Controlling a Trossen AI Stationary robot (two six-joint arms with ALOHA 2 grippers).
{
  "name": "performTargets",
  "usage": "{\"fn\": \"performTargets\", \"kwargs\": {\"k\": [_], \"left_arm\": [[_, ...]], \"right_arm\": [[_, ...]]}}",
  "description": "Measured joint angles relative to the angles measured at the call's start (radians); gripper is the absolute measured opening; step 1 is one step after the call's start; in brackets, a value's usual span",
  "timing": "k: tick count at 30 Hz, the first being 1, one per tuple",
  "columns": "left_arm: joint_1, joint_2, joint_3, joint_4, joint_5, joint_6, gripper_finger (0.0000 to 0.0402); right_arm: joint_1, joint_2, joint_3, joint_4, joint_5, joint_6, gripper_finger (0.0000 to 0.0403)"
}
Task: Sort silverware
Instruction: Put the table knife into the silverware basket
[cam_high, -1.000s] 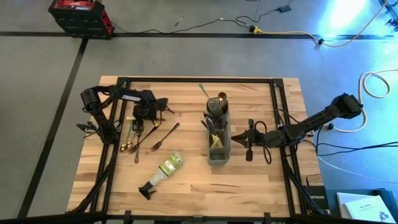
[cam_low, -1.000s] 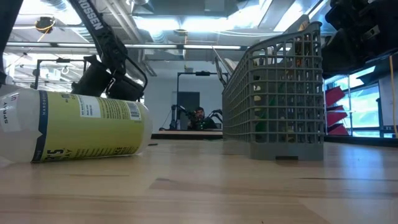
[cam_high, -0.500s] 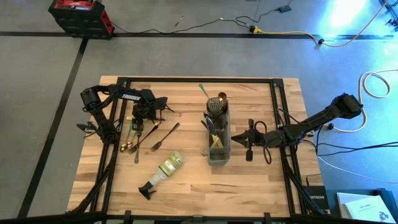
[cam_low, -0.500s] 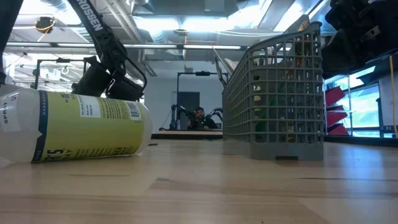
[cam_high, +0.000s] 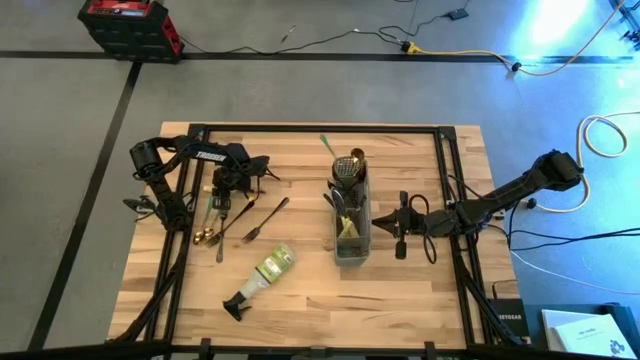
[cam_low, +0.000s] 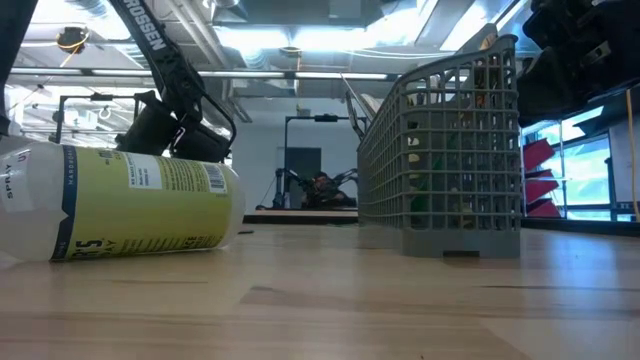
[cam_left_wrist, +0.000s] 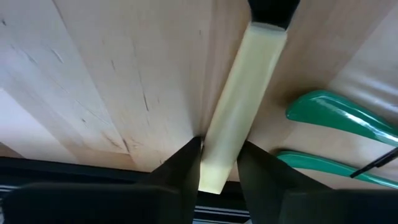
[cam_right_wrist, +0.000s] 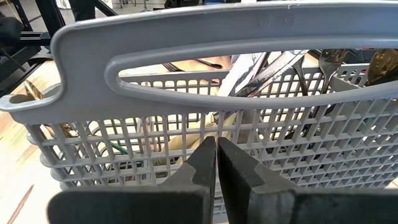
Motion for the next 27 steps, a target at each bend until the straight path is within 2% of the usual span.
{"fn": "performTargets", "kwargs": {"k": [6,27], "left_arm": [[-0.002,0.0,0.001,-0.002,0.002,-0.026,0.0054],[-0.029,0.0,0.002,-0.009,0.008,-0.06,0.0061]], "right_arm": [[0.0,0.0,0.0,0.0,0.0,0.0,0.0],[0.0,0.0,0.0,0.001,0.001,0.0,0.0]]}}
